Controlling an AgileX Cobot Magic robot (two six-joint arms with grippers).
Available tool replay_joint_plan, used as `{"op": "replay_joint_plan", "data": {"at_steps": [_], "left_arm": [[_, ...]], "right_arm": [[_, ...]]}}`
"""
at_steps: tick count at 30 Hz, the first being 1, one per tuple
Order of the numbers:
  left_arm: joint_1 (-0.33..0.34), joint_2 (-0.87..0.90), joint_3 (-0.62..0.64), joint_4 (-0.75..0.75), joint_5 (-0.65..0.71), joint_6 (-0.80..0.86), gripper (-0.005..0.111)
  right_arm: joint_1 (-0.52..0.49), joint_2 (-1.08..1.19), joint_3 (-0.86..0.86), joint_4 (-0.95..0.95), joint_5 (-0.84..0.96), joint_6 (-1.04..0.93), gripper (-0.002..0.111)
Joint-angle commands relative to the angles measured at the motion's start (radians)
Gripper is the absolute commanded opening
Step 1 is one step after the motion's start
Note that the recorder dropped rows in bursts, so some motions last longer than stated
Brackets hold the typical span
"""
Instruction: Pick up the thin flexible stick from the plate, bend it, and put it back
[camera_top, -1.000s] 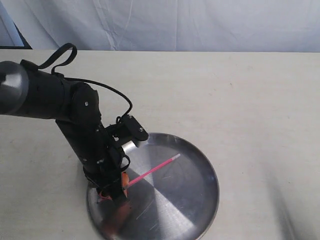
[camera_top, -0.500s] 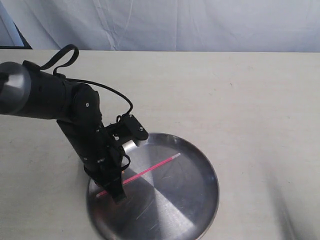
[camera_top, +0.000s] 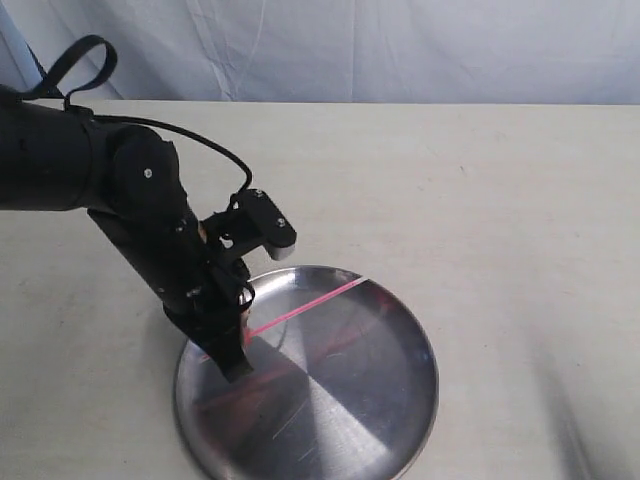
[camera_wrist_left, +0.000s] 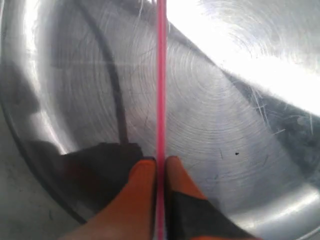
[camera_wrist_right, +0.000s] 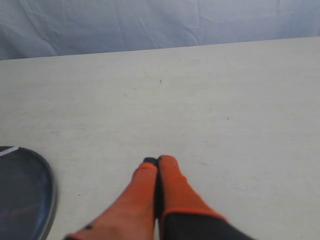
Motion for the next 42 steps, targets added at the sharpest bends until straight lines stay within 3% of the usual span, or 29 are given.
{"op": "replay_joint_plan", "data": {"at_steps": [1,7,12,29,35,42], "left_arm": [[-0.006,-0.061,-0.004,-0.034,0.022,-0.001,0.0],[-0.006,-0.155,-0.004,-0.276,0.025,0.169,0.0],[-0.006,-0.197,-0.004,-0.449,0.066,0.304,0.0],[-0.006,-0.209,-0.004,-0.469,0.066,0.313,0.0],[-0.006,-0.209,-0.004,-0.476,0.072,0.313,0.0],[-0.006,-0.209,-0.004,-0.482,0.074,0.322,0.0]], "right_arm": [[-0.005,-0.007,0.004,-0.002,-0.01,-0.004,0.0],[-0.005,-0.007,0.004,-0.022,-0.012,-0.006,0.0],[-0.005,-0.007,0.004,-0.161,-0.036,-0.008,0.0],[-0.005,-0.007,0.004,-0.131,-0.042,-0.007,0.0],[-0.005,-0.007,0.004,-0.535,-0.042,-0.009,0.0],[-0.005,-0.007,0.004,-0.743,-0.061,-0.009,0.0]]}}
